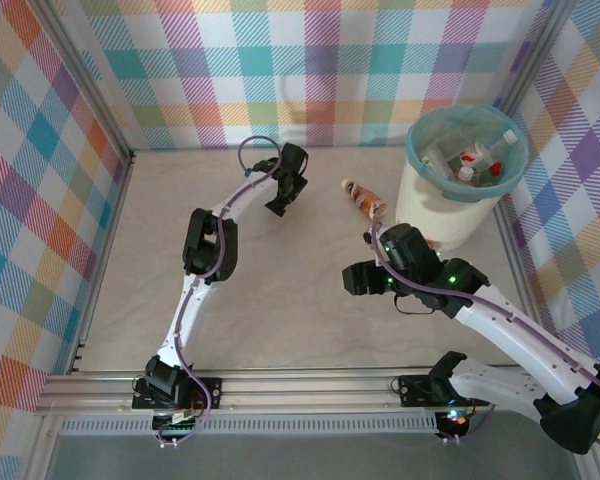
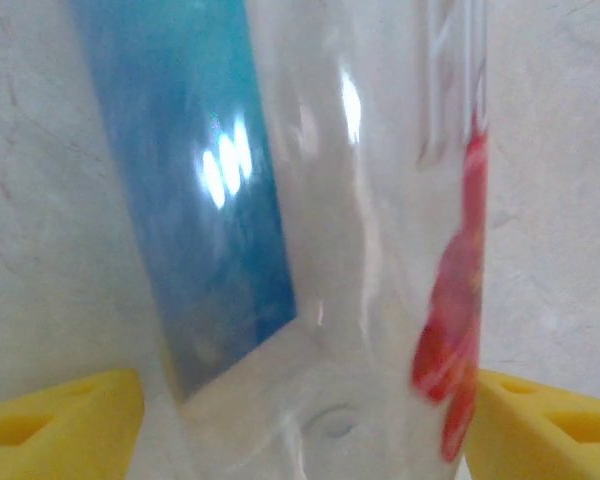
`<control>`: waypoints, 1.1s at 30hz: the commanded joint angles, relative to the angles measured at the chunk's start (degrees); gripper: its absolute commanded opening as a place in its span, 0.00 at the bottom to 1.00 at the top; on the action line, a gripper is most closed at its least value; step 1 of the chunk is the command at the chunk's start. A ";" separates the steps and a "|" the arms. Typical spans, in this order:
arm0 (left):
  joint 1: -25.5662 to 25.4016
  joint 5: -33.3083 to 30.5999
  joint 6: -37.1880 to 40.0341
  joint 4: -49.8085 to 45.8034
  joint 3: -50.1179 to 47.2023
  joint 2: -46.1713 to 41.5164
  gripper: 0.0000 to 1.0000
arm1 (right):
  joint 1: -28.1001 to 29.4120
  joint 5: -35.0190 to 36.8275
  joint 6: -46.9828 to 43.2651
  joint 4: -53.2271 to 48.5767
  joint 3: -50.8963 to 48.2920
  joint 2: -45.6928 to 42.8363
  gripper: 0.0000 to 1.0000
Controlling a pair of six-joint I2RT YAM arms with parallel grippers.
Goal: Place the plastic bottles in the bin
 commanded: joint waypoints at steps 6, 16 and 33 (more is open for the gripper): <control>2.68 -3.07 4.85 4.34 -15.82 -10.56 0.71 | 0.22 -1.86 -0.16 1.89 -0.03 0.23 0.69; 4.81 -2.34 17.00 -5.39 -4.94 -6.85 0.85 | 0.22 -2.48 0.57 1.17 0.51 1.21 0.69; 7.17 1.41 23.42 -5.21 -3.70 -10.95 0.90 | 0.22 -4.50 0.52 1.97 2.01 4.98 0.69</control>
